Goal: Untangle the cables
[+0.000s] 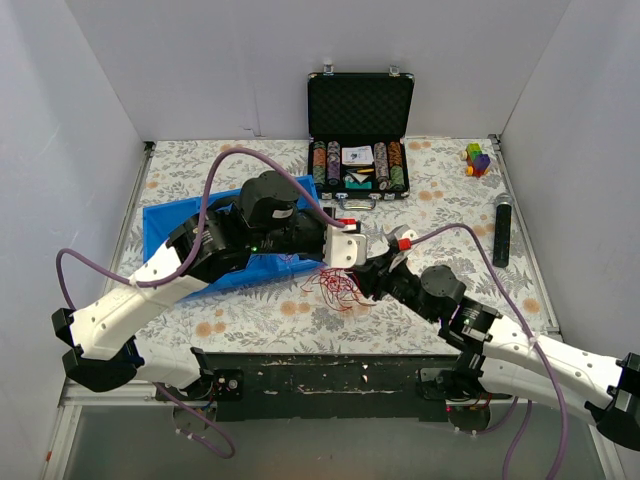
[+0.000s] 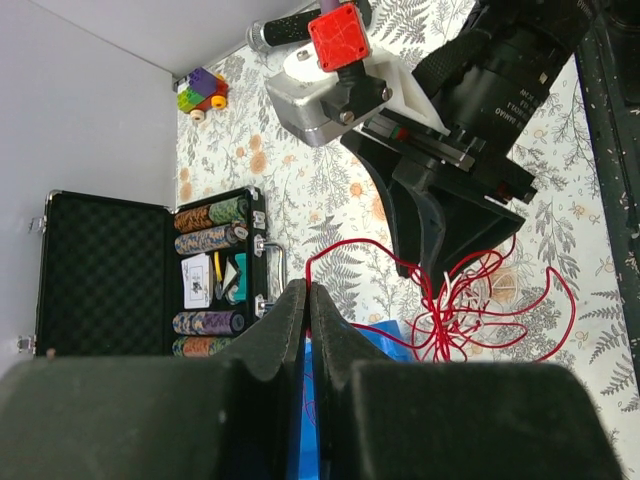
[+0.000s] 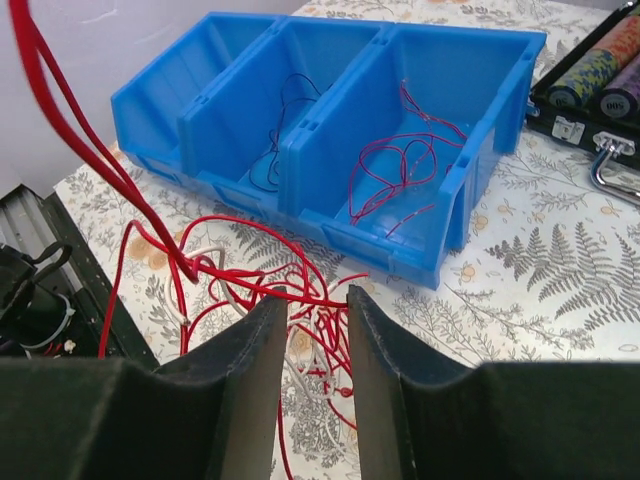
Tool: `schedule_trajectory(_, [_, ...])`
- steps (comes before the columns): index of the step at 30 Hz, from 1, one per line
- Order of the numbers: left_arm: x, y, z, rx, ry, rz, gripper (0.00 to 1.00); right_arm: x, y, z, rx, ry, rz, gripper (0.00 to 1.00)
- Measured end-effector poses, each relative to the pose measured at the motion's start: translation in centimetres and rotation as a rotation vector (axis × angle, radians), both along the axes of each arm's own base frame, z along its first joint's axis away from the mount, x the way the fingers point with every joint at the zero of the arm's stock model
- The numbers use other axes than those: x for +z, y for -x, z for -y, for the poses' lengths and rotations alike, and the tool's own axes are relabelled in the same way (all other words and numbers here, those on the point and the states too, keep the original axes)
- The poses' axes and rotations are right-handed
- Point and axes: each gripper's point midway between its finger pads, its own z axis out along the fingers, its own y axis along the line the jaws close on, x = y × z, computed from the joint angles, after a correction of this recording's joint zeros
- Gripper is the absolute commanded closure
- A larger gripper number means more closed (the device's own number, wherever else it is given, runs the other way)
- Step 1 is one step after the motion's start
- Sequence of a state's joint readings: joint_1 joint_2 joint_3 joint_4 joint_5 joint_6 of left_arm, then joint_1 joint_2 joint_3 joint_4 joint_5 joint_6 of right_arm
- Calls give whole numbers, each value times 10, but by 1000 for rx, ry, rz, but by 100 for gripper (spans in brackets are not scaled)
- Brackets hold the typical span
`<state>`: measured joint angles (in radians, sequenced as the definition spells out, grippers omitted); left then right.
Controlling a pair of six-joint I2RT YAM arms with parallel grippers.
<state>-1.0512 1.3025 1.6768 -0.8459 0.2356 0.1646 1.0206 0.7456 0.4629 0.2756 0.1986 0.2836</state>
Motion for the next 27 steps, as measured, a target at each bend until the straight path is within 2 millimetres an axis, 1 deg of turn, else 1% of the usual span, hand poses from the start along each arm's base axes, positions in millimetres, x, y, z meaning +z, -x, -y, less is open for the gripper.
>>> schedule_trajectory(3, [3,1,1,-5,7,1,100,1,-1,-6,12,-8,9,76])
schedule_trajectory(5, [6,1,2,-8,14,2,100,-3,-2,-12,25,-3,4,85])
schedule_trajectory(7, [10,1,3,-9,22,4,100,-9,-2,-16,37,8,-10,96])
schedule_trajectory(8, [12,0,3,-8,26,6,100,-11,-2,-18,42,10,-13,99])
schedule_trajectory(12, [20,-1,4,-5,40,19,100,-12,-1,-19,46,-2,-27,99])
schedule_trajectory(14, [26,-2,2,2,49,34,100,-15,1,-15,39,-12,-34,99])
schedule_trajectory(18, [44,-9,-1,22,71,100,100,-36,5,-3,12,-5,-71,99])
schedule_trajectory(20, [53,-13,-3,35,81,144,100,-53,8,5,-6,9,-104,99])
schedule_trajectory(24, [68,-22,-6,64,94,222,100,-79,12,19,-42,36,-158,99])
schedule_trajectory(27, [73,-27,-9,80,94,256,100,-88,12,26,-67,43,-180,99])
